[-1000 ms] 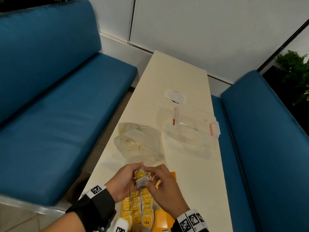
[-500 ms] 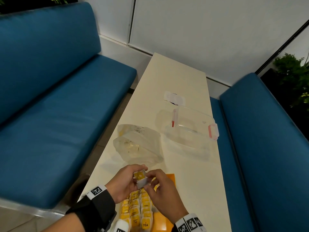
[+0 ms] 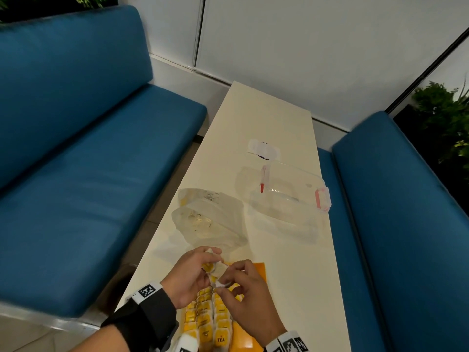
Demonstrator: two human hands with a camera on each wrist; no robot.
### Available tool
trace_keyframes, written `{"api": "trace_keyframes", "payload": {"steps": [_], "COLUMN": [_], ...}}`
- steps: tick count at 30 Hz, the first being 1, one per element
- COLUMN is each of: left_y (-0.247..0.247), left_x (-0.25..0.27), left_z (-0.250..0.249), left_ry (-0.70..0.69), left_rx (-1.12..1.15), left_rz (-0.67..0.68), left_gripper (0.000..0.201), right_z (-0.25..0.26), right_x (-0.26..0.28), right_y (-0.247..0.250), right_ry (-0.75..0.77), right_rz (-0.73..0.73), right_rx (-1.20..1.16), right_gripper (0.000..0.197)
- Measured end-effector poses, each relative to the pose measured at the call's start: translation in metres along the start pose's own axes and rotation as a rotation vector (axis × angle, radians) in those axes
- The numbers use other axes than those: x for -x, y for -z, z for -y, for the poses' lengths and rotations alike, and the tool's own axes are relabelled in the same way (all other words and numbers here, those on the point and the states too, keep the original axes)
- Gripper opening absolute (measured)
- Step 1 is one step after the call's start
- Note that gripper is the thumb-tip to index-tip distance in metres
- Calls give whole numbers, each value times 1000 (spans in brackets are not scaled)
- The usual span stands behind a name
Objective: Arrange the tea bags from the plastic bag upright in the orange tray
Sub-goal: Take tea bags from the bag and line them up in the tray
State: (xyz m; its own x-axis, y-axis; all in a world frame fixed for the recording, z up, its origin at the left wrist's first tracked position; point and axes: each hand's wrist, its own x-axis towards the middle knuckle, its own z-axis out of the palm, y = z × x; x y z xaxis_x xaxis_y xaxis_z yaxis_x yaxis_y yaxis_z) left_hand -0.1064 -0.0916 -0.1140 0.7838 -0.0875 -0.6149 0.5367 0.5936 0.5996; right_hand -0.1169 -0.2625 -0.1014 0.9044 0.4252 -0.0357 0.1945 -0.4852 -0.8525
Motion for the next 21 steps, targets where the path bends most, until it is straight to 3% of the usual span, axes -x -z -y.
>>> {"api": "trace_keyframes", "payload": {"steps": [9, 15, 21], "left_y": [-4, -5, -9], "left_x": [4, 6, 5], "left_z": [6, 9, 7], "left_ry": [-43, -71, -111], "left_rx": [-68, -41, 67], "left_rz": [5, 9, 20], "left_gripper": [41, 52, 50], "right_z": [-6, 1, -4], "right_x": [-6, -12, -16], "right_y": [1, 1, 1], "right_ry": [-129, -382, -437], "right_rz": [-70, -83, -58], "right_rx": [-7, -163, -217], "right_gripper": [13, 24, 25]}}
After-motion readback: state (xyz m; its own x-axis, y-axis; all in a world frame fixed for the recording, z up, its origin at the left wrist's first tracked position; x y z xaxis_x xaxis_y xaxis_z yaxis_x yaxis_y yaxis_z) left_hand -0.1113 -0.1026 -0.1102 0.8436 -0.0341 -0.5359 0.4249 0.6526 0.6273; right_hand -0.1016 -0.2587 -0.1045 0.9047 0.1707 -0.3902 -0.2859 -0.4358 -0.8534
